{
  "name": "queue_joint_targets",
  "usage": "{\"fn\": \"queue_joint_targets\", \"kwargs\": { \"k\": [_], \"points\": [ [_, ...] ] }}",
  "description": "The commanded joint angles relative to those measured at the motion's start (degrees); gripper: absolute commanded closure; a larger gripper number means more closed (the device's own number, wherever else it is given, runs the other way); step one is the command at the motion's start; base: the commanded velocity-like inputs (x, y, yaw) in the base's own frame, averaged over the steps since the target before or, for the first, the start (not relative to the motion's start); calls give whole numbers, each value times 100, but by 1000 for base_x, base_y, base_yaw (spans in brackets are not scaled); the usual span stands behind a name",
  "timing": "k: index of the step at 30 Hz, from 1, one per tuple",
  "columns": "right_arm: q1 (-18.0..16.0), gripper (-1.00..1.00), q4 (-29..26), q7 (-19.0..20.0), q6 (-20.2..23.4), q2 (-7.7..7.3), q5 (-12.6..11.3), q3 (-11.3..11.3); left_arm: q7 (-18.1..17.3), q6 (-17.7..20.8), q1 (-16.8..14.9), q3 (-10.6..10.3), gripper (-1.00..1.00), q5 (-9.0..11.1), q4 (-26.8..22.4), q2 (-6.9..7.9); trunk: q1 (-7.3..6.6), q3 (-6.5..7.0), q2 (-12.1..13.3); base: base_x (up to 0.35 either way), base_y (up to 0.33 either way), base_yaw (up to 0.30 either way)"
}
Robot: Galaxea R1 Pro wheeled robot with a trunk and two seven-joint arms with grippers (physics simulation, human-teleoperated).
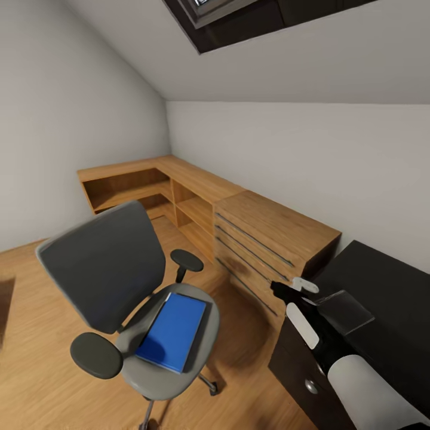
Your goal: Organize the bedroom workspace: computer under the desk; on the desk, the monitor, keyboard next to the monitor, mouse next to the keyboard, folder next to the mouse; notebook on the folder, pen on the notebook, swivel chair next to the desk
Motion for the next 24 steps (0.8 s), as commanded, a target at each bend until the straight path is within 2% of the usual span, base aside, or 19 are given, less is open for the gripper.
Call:
{"fn": "queue_joint_targets", "kwargs": {
  "k": [1, 6, 10, 13, 18, 21, 24],
  "points": [
    [-3, -100, -13, -51, 20, 7, -30, 49, -36, -11, -3, -32, -100, 61, 5, 0, 0, -11, -3, 0, 0, 238],
    [-3, -100, -7, -51, 20, 41, -30, 136, -40, -14, -4, -33, -100, 61, 5, 0, 0, -38, -3, 0, 0, 238],
    [-3, -100, 4, -54, -16, 95, -29, 454, -41, -14, -3, -33, -100, 61, 5, -1, 0, -60, -3, 0, 0, 238],
    [-3, -100, 20, -52, -127, 135, -29, 611, -40, -14, -3, -33, -100, 61, 5, -1, 0, -77, -3, 0, 0, 236],
    [-3, -100, 399, -26, -434, 247, -16, 898, -36, -14, -3, -33, -100, 61, 5, 0, 0, -91, -3, 0, 0, 109],
    [-3, -100, 566, -16, -637, 271, -19, 988, -36, -14, -3, -33, -100, 61, 5, 0, 0, -93, -3, 0, 0, 25],
    [-3, -100, 964, 96, -882, 310, -4, 1135, -36, -14, -4, -28, -100, 61, 5, 0, 0, -94, -3, 0, 0, 9]
  ]
}}
